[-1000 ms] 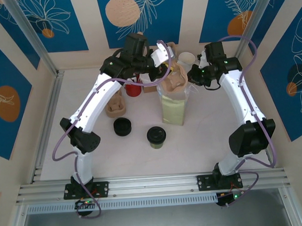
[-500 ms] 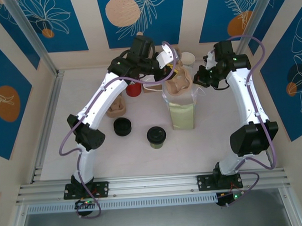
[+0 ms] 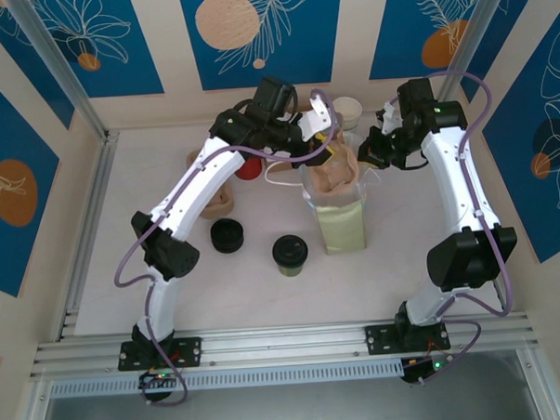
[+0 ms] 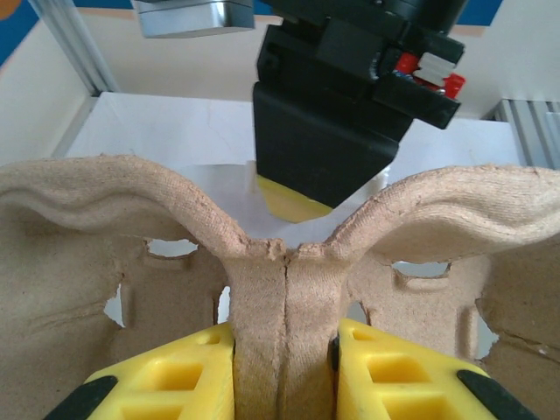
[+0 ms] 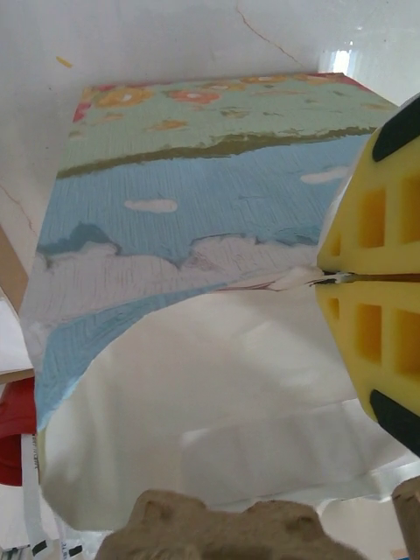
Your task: Pack the takeout coffee
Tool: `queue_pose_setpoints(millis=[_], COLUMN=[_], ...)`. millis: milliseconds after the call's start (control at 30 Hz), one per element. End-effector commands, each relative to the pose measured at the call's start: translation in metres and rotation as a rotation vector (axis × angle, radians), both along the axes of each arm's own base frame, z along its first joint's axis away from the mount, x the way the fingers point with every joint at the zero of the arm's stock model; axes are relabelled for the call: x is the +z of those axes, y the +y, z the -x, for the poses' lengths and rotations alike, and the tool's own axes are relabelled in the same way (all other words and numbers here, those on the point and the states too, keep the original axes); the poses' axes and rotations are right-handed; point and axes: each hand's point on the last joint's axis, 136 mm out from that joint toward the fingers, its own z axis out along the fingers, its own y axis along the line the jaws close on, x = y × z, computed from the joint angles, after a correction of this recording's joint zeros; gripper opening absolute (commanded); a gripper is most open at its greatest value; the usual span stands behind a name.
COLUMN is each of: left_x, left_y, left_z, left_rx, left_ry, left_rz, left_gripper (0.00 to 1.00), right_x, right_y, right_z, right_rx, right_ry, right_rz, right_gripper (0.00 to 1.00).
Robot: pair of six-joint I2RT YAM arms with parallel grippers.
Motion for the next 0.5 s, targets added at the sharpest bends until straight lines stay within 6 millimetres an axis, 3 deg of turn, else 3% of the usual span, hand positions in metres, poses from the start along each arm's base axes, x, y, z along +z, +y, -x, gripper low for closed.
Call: queue_pose_setpoints(millis=[0, 467], left_x=[0.002, -0.002], left_y=[-0.004, -0.004], left_z=[0.017, 0.032], left_rx=[-0.063, -0.101], left_ry=[0.025, 0.094], left_rz=[0.005, 0.001], left_gripper=[0.27, 0.27], right_x=[0.005, 0.002], right_y=[0.003, 0.005], right_z=[0.003, -0.005], right_rx=[0.023, 0.035], right_ry=[0.003, 0.010], right_rz=[-0.025, -0.034], right_gripper=[0.11, 0.24])
